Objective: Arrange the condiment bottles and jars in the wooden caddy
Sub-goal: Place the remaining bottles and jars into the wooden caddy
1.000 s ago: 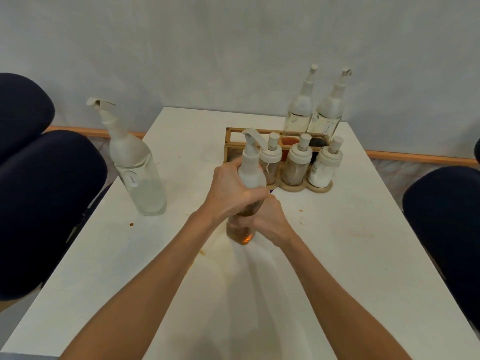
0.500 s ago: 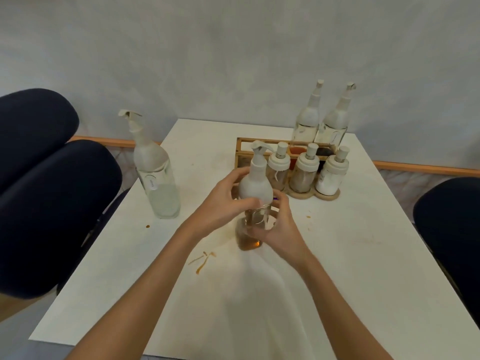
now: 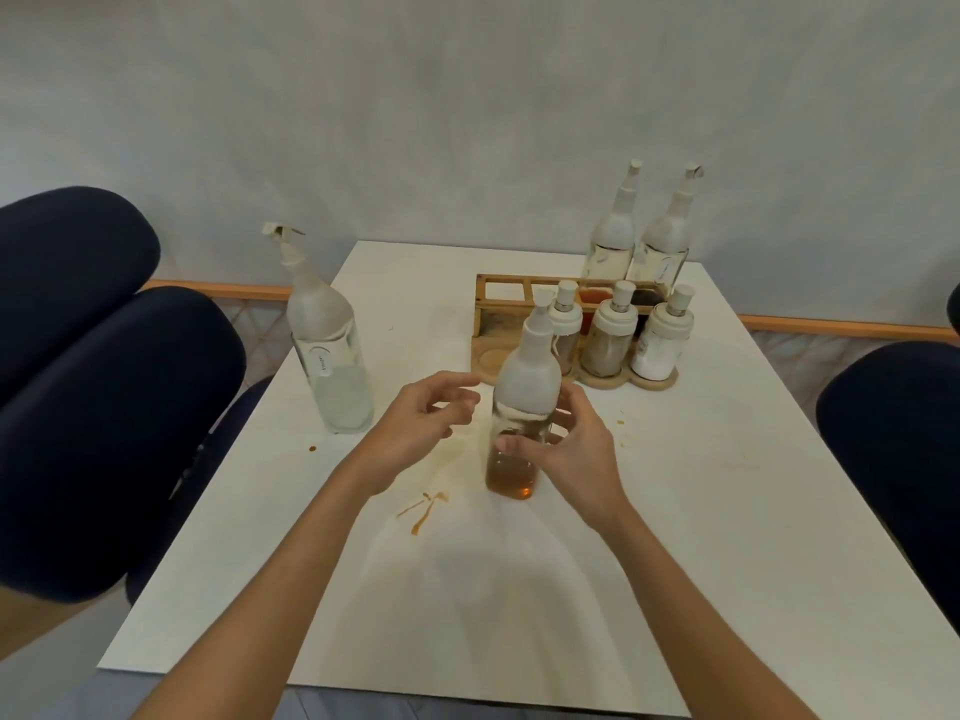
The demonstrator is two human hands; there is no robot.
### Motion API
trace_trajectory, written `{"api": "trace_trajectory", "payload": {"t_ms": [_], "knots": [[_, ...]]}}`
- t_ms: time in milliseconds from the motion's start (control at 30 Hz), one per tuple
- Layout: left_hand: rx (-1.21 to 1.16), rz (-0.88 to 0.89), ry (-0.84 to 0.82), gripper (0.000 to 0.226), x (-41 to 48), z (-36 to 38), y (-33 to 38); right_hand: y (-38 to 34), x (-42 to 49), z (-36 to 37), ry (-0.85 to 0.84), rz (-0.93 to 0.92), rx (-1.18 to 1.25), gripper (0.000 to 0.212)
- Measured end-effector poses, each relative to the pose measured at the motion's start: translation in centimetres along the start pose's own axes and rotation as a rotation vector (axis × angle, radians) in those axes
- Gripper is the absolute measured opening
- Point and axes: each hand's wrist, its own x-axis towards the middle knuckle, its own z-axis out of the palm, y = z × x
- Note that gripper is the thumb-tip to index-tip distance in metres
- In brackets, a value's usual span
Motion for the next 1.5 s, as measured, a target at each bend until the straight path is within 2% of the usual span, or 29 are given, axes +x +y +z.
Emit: {"api": "trace_trajectory", "payload": {"t_ms": [233,333,467,600,767,967,1200,1500], "knots": [[0.058,-0.033,-0.173,0.055,0.8,0.5,0.0,-2.0,0.9,-2.5,-0.04,0.023,-0.045,0.082],[0.066,0.009,-0.241,0.068,1.5,1.3,1.7,-3.9,2.2,-4.1,-0.081,-0.038,-0.062,0.079],[-0.013,0.141,-0.223,0.08,3.2,1.8,4.8,-7.6,4.8,-6.0,-0.095,-0.142,-0.072,0.079],[-0.077,0.262,-0.116,0.07,5.5,1.5,8.4,-10.6,8.2,-7.2,-0.074,-0.246,-0.064,0.076],[-0.028,0.352,-0.015,0.068,10.2,1.2,11.6,-12.9,13.1,-7.8,-0.061,-0.314,-0.055,0.061],[0.003,0.425,0.074,0.068,17.2,0.3,13.0,-13.5,20.3,-7.8,-0.041,-0.392,-0.169,0.07],[0.071,0.361,0.078,0.068,24.6,0.7,11.3,-10.9,26.3,-6.8,-0.071,-0.377,-0.236,0.075],[0.078,0.273,0.015,0.066,28.7,2.9,6.8,-5.5,28.6,-6.1,-0.067,-0.25,-0.255,0.075]]}}
